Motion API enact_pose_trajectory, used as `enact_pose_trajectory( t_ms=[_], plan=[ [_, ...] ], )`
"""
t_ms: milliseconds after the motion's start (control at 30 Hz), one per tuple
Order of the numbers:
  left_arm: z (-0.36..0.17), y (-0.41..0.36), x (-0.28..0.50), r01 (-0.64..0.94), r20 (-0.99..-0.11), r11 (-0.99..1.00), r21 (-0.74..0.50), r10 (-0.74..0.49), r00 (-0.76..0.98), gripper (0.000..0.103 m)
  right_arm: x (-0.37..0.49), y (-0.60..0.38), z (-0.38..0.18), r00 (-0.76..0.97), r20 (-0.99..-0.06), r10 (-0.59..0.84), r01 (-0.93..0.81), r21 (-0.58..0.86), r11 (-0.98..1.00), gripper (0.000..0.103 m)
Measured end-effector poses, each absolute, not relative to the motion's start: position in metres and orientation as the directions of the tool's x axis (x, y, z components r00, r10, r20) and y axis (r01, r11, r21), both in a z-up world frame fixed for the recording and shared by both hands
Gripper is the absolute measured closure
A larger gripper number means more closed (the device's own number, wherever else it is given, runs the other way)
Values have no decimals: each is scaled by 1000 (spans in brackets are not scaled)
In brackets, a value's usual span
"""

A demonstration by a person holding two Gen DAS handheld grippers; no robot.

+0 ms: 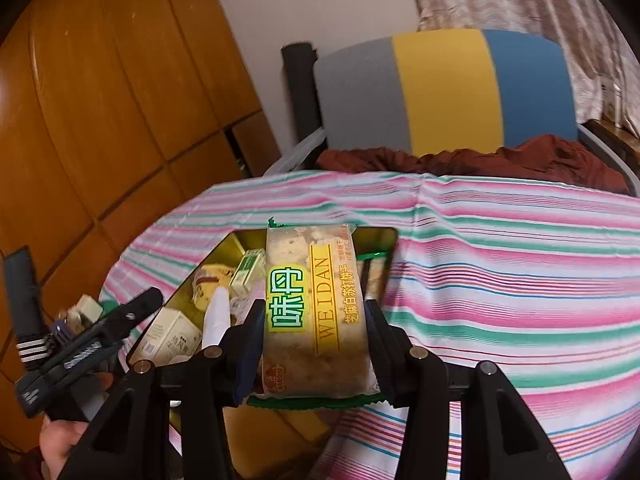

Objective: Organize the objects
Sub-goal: 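Open the left tool to drop the white block in the tray while the right tool releases the packet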

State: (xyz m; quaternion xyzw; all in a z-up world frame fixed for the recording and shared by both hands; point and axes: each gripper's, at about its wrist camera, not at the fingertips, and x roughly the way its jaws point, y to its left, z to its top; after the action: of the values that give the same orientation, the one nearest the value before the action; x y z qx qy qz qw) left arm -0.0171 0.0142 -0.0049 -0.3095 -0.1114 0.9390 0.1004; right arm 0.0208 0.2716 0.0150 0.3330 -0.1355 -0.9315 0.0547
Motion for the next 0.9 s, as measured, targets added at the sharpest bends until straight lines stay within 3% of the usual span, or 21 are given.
enact_pose_trajectory(
  t_ms=[500,700,900],
  plan=[
    [-9,-17,-4,14,-608,-985,-171,95,-788,0,-101,206,-5,-545,-811,-212,119,175,-977,55],
    [-1,-26,-1,53,-575,-991,-126,30,-817,0,-146,194,-25,-498,-851,-164,97,133,-986,54],
    [1,-29,-1,95,-583,-989,-117,-9,-812,0,-154,195,-13,-558,-825,-88,85,48,-995,52]
  ],
)
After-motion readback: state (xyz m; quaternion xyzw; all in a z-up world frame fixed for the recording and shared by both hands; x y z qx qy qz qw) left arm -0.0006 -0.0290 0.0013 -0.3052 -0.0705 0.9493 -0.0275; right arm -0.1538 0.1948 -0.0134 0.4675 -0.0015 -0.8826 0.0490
